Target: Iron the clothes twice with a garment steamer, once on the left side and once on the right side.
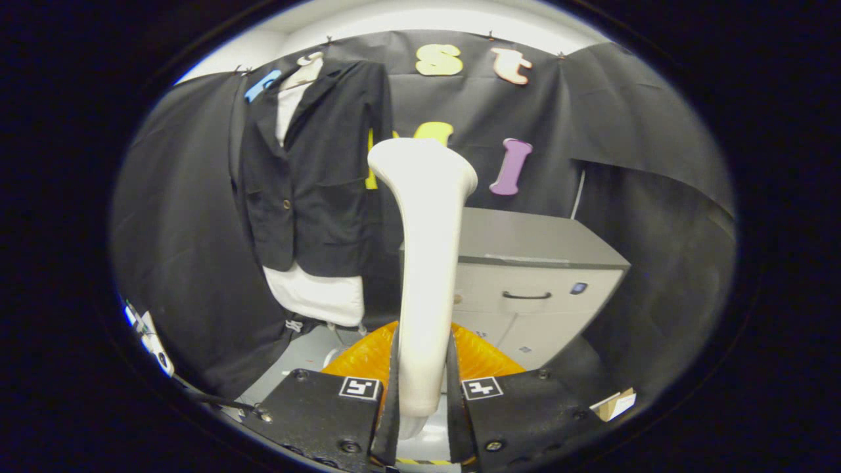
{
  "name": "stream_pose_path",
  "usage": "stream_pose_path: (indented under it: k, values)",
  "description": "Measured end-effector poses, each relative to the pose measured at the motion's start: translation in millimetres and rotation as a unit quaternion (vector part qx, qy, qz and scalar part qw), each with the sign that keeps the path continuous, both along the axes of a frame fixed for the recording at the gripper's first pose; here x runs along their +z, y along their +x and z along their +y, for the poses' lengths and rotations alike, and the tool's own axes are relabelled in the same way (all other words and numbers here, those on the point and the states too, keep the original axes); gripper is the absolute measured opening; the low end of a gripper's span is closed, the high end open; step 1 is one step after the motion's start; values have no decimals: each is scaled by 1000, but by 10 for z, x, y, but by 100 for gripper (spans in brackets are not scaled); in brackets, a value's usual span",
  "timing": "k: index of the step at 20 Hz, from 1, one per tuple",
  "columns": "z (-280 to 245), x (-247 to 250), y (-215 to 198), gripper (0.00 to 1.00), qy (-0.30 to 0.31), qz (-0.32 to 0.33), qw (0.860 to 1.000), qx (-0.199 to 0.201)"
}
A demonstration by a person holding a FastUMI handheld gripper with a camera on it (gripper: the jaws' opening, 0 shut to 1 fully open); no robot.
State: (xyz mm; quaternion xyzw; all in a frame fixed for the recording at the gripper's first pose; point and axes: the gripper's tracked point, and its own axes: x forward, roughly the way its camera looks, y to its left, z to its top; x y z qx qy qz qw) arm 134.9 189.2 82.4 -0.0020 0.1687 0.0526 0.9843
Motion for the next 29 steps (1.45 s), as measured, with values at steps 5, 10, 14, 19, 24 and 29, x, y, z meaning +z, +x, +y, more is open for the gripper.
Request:
stream_pose_path:
  k: [5, 10, 14, 19, 24, 29]
  values:
    - [-874, -168, -409, 32, 27, 6, 999, -32]
    - [-1460, -393, -857, 33, 45, 7, 998, -50]
    - [-1666, -506, -1163, 33, 56, 8, 997, -47]
    - [-1768, -647, -1404, 33, 66, 22, 997, -29]
    - [-1767, -570, -1466, 33, 69, 10, 997, -14]
    - [-1733, -482, -1507, 33, 80, 0, 997, -6]
